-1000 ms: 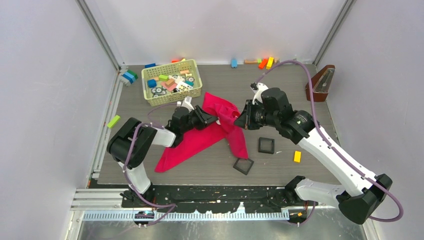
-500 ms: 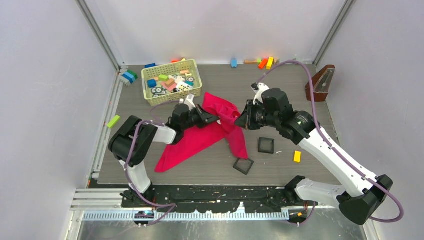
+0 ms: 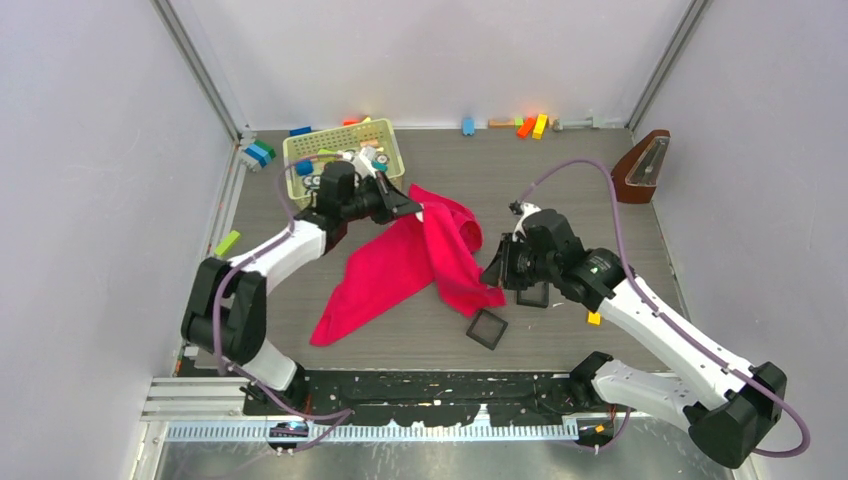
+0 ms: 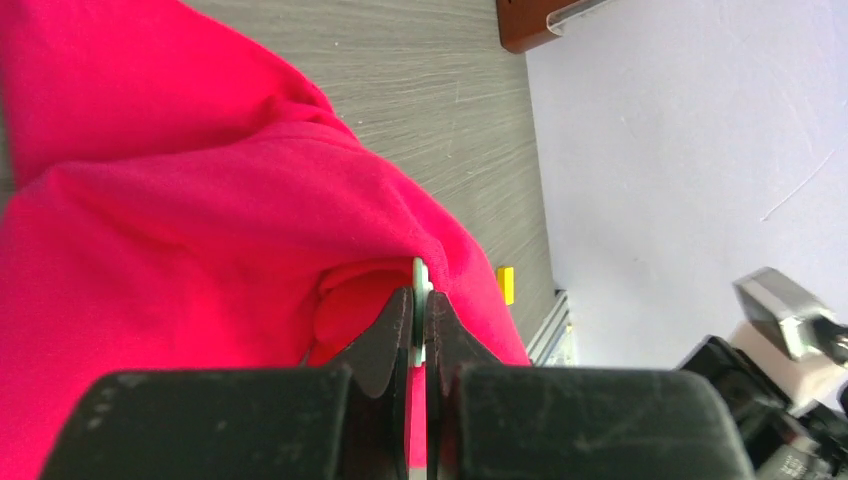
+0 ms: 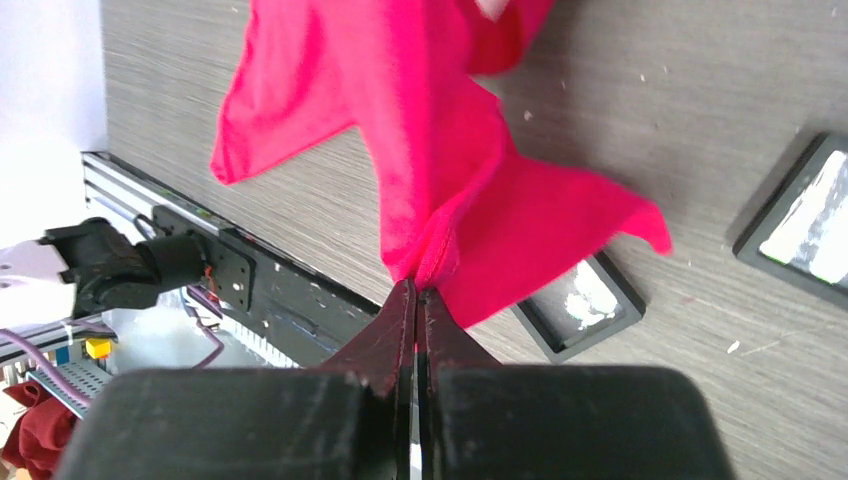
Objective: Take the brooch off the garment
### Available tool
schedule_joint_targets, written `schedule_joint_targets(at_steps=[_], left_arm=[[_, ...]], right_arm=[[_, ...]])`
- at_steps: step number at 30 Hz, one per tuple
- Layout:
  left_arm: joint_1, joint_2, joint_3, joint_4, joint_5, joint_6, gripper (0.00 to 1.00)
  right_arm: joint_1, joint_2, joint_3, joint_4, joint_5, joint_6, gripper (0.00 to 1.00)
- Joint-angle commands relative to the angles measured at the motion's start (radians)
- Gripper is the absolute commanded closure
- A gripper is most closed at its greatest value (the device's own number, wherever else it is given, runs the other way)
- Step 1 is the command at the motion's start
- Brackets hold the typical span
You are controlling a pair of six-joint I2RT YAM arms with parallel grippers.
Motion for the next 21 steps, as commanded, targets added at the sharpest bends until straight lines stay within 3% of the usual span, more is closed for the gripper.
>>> schedule_joint_targets(at_steps=[1, 7, 10, 11, 12, 13, 14, 15, 18, 21], left_arm=[[0.055, -0.127, 0.094, -0.381, 0.010, 0.196, 1.00], [0.095, -0.268, 0.011, -0.415, -0.017, 0.277, 1.00], [0.094, -0.329, -0.027, -0.424, -0.016, 0.349, 1.00], [0.095, -0.353, -0.048, -0.421, -0.012, 0.363, 1.00], [0.094, -0.376, -0.068, -0.405, 0.005, 0.376, 1.00], [0.094, -0.399, -0.088, -0.385, 0.021, 0.387, 1.00], [0.093, -0.423, -0.110, -0.363, 0.034, 0.398, 1.00], [0.089, -0.444, -0.127, -0.358, 0.038, 0.413, 1.00], [0.059, -0.510, -0.169, -0.358, 0.005, 0.449, 1.00], [0.003, -0.557, -0.210, -0.317, -0.013, 0.475, 1.00]], right_arm=[[0.002, 0.022, -0.036, 0.061, 0.001, 0.057, 0.99], [-0.001, 0.065, -0.070, 0.109, 0.130, 0.096, 0.99], [-0.002, 0.069, -0.066, 0.128, 0.148, 0.086, 0.92], [-0.002, 0.070, -0.057, 0.140, 0.148, 0.072, 0.86], [-0.002, 0.070, -0.053, 0.158, 0.141, 0.064, 0.66], [-0.003, 0.070, -0.047, 0.173, 0.129, 0.043, 0.54], [-0.002, 0.069, -0.047, 0.214, 0.082, 0.033, 0.36], [-0.002, 0.067, -0.049, 0.242, 0.060, 0.013, 0.26], [-0.001, 0.077, -0.059, 0.386, -0.058, -0.014, 0.21], [0.006, 0.131, -0.041, 0.459, -0.081, -0.027, 0.20]])
